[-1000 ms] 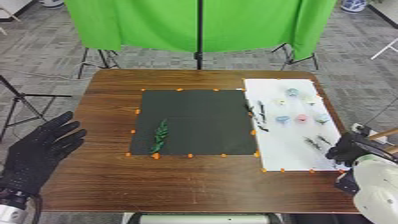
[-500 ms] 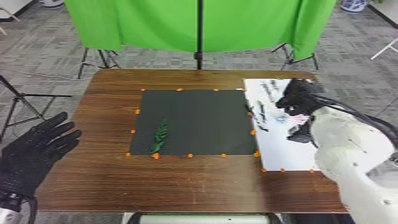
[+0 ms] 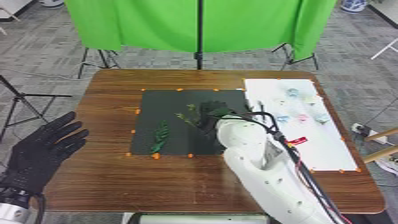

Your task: Arrange flowers

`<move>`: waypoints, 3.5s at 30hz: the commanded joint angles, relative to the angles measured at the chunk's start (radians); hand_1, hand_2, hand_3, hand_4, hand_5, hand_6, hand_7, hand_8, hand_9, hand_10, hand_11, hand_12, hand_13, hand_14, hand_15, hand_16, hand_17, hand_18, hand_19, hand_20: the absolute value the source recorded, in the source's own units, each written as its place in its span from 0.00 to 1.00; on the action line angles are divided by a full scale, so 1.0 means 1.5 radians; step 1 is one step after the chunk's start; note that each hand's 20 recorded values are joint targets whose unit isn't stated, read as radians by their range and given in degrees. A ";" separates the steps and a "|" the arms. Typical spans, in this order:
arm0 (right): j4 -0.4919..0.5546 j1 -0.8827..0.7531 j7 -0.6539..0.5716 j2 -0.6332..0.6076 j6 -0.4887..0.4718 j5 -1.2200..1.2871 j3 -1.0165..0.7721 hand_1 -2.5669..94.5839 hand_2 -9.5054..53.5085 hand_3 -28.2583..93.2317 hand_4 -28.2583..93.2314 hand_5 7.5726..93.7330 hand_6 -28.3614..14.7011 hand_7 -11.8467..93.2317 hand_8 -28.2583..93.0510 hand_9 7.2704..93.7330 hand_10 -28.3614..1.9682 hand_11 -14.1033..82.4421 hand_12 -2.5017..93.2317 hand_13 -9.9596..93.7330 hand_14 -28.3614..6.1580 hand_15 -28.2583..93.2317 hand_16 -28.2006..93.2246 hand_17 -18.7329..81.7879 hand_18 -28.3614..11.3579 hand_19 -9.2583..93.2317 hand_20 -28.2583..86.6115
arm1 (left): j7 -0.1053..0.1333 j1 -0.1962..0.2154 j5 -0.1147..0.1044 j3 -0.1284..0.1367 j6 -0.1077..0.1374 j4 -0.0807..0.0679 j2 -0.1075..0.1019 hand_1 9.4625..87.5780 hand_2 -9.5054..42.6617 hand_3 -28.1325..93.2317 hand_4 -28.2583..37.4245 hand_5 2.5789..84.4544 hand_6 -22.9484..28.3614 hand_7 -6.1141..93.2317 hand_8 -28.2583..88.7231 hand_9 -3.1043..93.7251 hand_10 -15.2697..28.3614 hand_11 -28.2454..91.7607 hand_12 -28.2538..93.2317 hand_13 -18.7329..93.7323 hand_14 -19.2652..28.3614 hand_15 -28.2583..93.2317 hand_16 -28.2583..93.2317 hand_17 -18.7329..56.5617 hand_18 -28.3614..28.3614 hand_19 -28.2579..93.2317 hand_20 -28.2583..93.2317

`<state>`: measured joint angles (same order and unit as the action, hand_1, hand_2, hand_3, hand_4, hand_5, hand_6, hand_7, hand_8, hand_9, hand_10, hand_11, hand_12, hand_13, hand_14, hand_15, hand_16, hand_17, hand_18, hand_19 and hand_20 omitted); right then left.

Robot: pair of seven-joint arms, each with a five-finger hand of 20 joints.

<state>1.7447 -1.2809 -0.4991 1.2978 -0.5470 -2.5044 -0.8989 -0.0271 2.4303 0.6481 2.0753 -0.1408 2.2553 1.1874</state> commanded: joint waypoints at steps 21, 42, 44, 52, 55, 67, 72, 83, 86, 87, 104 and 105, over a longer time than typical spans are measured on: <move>-0.021 -0.043 -0.063 0.078 -0.055 -0.024 0.028 0.29 0.11 0.90 0.01 0.98 0.68 0.56 0.10 1.00 0.72 0.81 0.26 1.00 0.71 0.87 0.43 0.72 0.14 1.00 0.67 | -0.026 -0.018 0.001 -0.018 -0.004 -0.017 -0.007 0.19 0.15 0.82 0.07 0.41 0.49 0.27 0.15 0.32 0.62 0.44 0.35 0.37 0.71 0.51 0.23 0.10 0.87 0.59 0.29; -0.032 -0.042 -0.160 0.134 -0.089 0.094 -0.027 0.20 0.30 0.85 0.02 1.00 0.67 0.55 0.14 1.00 0.74 0.84 0.22 1.00 0.76 0.91 0.37 0.78 0.12 1.00 0.69 | -0.036 -0.029 0.000 -0.027 -0.006 -0.022 -0.015 0.19 0.16 0.82 0.07 0.40 0.49 0.27 0.15 0.32 0.62 0.44 0.35 0.37 0.71 0.51 0.23 0.10 0.87 0.59 0.29; -0.030 -0.045 -0.167 0.139 -0.089 0.113 -0.032 0.20 0.31 0.85 0.02 1.00 0.66 0.55 0.14 1.00 0.74 0.84 0.22 1.00 0.76 0.91 0.37 0.78 0.12 1.00 0.69 | -0.037 -0.029 0.000 -0.027 -0.006 -0.022 -0.014 0.19 0.16 0.82 0.07 0.40 0.49 0.27 0.15 0.32 0.62 0.44 0.35 0.37 0.71 0.51 0.23 0.10 0.87 0.59 0.29; -0.028 -0.050 -0.200 0.164 -0.086 0.160 -0.061 0.19 0.34 0.84 0.01 1.00 0.66 0.55 0.14 1.00 0.74 0.84 0.21 1.00 0.76 0.91 0.37 0.79 0.12 1.00 0.69 | -0.042 -0.037 0.000 -0.031 -0.007 -0.025 -0.018 0.19 0.16 0.82 0.07 0.41 0.49 0.27 0.15 0.32 0.62 0.44 0.35 0.37 0.71 0.51 0.23 0.10 0.87 0.59 0.29; -0.030 -0.048 -0.189 0.163 -0.081 0.134 -0.060 0.19 0.35 0.84 0.01 1.00 0.66 0.55 0.14 1.00 0.74 0.84 0.21 1.00 0.75 0.91 0.36 0.79 0.12 1.00 0.69 | -0.044 -0.038 -0.001 -0.031 -0.007 -0.026 -0.019 0.19 0.16 0.82 0.07 0.41 0.49 0.27 0.15 0.32 0.62 0.44 0.35 0.37 0.71 0.51 0.23 0.10 0.87 0.59 0.29; 0.042 -0.013 -0.167 0.138 -0.057 0.195 -0.126 0.13 0.34 0.81 0.00 1.00 0.65 0.53 0.14 1.00 0.74 0.83 0.22 1.00 0.75 0.90 0.37 0.79 0.12 1.00 0.69 | -0.021 -0.014 0.001 -0.025 -0.001 -0.017 -0.010 0.19 0.16 0.82 0.07 0.41 0.49 0.27 0.15 0.32 0.62 0.44 0.35 0.37 0.71 0.51 0.23 0.11 0.87 0.59 0.29; 0.037 0.018 -0.104 0.028 0.060 0.096 -0.134 0.14 0.31 0.82 0.00 0.92 0.63 0.51 0.12 1.00 0.65 0.68 0.32 0.98 0.68 0.82 0.45 0.67 0.11 1.00 0.65 | -0.011 -0.006 0.003 -0.019 -0.002 -0.013 -0.004 0.19 0.16 0.82 0.07 0.41 0.49 0.27 0.15 0.32 0.62 0.44 0.35 0.37 0.71 0.51 0.23 0.10 0.87 0.59 0.29; -0.006 0.052 -0.091 -0.187 -0.038 0.076 -0.123 0.16 0.06 0.81 0.00 0.77 0.60 0.56 0.10 0.89 0.60 0.69 0.39 0.87 0.61 0.85 0.47 0.56 0.15 1.00 0.59 | -0.008 -0.002 0.004 -0.014 0.001 -0.013 -0.004 0.20 0.16 0.82 0.07 0.41 0.49 0.27 0.15 0.32 0.62 0.44 0.35 0.37 0.71 0.51 0.23 0.10 0.87 0.59 0.29; -0.021 0.048 -0.087 -0.217 -0.063 0.063 -0.105 0.16 0.04 0.80 0.00 0.76 0.60 0.55 0.10 0.88 0.59 0.69 0.39 0.86 0.61 0.85 0.47 0.55 0.15 1.00 0.58 | -0.009 -0.002 0.005 -0.013 -0.001 -0.013 -0.003 0.19 0.16 0.82 0.07 0.41 0.49 0.27 0.15 0.32 0.62 0.44 0.35 0.37 0.71 0.51 0.23 0.10 0.87 0.59 0.29; -0.025 0.047 -0.084 -0.222 -0.064 0.060 -0.100 0.16 0.03 0.79 0.00 0.76 0.60 0.56 0.10 0.88 0.58 0.69 0.39 0.86 0.62 0.85 0.47 0.55 0.15 1.00 0.57 | -0.009 -0.002 0.004 -0.013 -0.001 -0.013 -0.003 0.19 0.16 0.82 0.08 0.41 0.49 0.27 0.15 0.32 0.62 0.44 0.35 0.37 0.71 0.51 0.23 0.10 0.87 0.59 0.29; -0.071 0.059 -0.054 -0.221 0.000 -0.011 -0.052 0.21 0.00 0.70 0.00 0.76 0.61 0.57 0.09 0.88 0.60 0.69 0.39 0.86 0.63 0.84 0.47 0.55 0.14 1.00 0.56 | -0.011 -0.007 0.005 -0.014 -0.001 -0.014 -0.003 0.19 0.16 0.82 0.07 0.40 0.49 0.27 0.15 0.32 0.62 0.44 0.35 0.37 0.71 0.51 0.23 0.10 0.87 0.59 0.29; -0.069 0.058 -0.050 -0.223 0.001 -0.014 -0.052 0.21 0.00 0.70 0.00 0.76 0.61 0.57 0.09 0.88 0.60 0.69 0.39 0.86 0.63 0.84 0.47 0.55 0.14 1.00 0.56 | -0.010 -0.007 0.005 -0.015 -0.001 -0.015 -0.004 0.19 0.16 0.82 0.07 0.41 0.49 0.27 0.15 0.32 0.62 0.44 0.35 0.37 0.71 0.51 0.23 0.10 0.87 0.59 0.29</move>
<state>1.6336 -1.1979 -0.5923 0.9616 -0.5768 -2.4871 -0.9824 -0.0382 2.4115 0.6498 2.0520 -0.1433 2.2344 1.1746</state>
